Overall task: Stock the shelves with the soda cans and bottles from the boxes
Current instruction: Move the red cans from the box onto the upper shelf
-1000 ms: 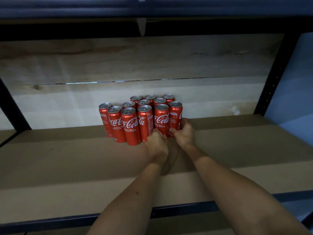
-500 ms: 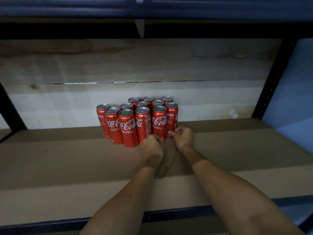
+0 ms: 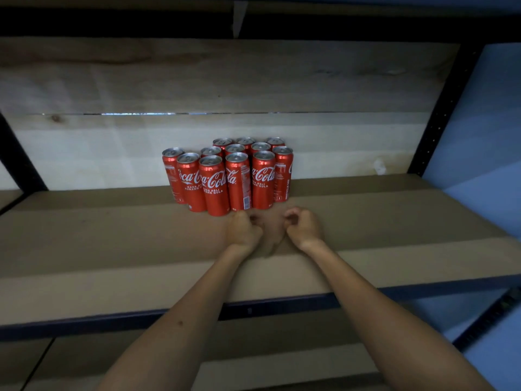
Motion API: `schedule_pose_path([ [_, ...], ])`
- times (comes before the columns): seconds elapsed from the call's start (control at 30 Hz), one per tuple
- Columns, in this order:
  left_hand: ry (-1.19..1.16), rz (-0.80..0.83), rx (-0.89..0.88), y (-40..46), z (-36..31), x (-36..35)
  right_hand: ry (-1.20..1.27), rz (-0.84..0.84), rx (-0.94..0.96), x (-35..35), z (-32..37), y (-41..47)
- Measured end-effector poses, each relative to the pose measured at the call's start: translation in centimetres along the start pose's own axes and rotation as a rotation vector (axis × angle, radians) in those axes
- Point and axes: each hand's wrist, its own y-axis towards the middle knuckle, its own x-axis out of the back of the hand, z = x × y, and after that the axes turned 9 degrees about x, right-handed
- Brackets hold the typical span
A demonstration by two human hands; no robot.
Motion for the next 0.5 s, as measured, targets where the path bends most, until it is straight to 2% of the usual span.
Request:
schedule_pose_path([
  [0.13, 0.216, 0.182, -0.098, -2.7, 1.9, 1.9, -0.198, 0.229, 0.115, 1.2, 0.9, -4.5],
  [0.23, 0.392, 0.212, -0.209, -5.5, 3.0, 3.9, -0.328, 0.270, 0.213, 2.5, 1.8, -8.0],
  [0.33, 0.496, 0.225, -0.338, -9.0, 3.4, 5.7, -0.401, 0.236, 0.321, 3.1, 2.6, -11.8],
  [0.37, 0.520, 0.208, -0.376, -10.4, 3.7, 6.1, -0.402, 0.200, 0.336, 3.0, 2.8, -13.1],
  [0.5, 0.707, -0.026, -0.563, -16.1, 5.7, 6.6, -0.390, 0.042, 0.429, 1.7, 2.6, -18.3],
])
